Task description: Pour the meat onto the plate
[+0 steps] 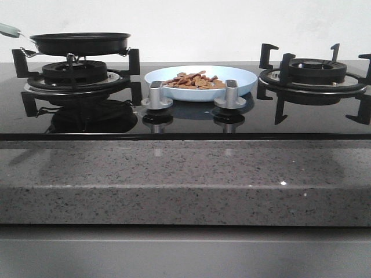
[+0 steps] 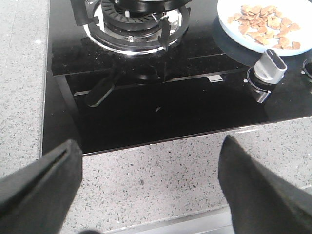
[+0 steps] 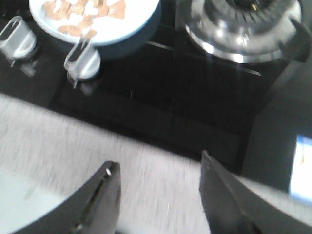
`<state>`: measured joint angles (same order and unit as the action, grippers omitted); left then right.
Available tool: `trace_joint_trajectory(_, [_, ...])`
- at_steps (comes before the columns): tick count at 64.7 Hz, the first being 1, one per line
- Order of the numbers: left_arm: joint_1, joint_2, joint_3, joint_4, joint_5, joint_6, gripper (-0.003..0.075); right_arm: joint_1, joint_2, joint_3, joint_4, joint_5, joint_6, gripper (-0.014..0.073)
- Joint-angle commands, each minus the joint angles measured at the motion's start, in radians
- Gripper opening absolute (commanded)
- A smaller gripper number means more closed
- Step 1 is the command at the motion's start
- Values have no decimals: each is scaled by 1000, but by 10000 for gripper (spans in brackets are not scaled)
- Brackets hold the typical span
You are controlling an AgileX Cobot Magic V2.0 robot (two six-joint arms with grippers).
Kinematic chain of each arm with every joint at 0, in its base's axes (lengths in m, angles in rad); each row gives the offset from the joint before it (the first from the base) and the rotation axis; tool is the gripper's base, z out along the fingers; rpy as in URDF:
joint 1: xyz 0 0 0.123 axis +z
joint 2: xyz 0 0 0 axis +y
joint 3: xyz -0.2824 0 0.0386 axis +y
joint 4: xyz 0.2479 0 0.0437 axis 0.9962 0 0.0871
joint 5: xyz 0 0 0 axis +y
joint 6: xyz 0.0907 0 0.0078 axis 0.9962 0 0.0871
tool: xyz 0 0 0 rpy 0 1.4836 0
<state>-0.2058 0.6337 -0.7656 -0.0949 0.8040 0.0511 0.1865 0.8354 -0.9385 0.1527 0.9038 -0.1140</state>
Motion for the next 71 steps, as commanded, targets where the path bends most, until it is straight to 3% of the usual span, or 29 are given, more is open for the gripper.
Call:
trace_joint_trajectory(1, [-6,-2,-26,-7,-73,-9,566,-7,-166,80,-3,-51,23,402])
trace_joint_trajectory(12, [-6,-2,-26,-7,-75,-9,563,-7,-524,269,-4,-32,85,402])
trace_joint_trajectory(18, [-6,-2,-26,-7,-75,-9,508,-7,-699,349,-24,-9,97,368])
trace_joint_trajectory(26, [-6,-2,-26,-7,-75,-9,356,-7,-830,393,-51,84,171,271])
trace_joint_trajectory(34, [-6,-2,-26,-7,-93,-9,188,-7,-829,397,-84,159,180,174])
trace_joint_trajectory(46, [-6,-2,-26,-7,-105,-9,-21,-7,-826,397,-80,154,180,-106])
trace_joint_trajectory(71, [-6,-2,-26,-14,-95,-9,-20,-7,-826,397,-82,137,180,-120])
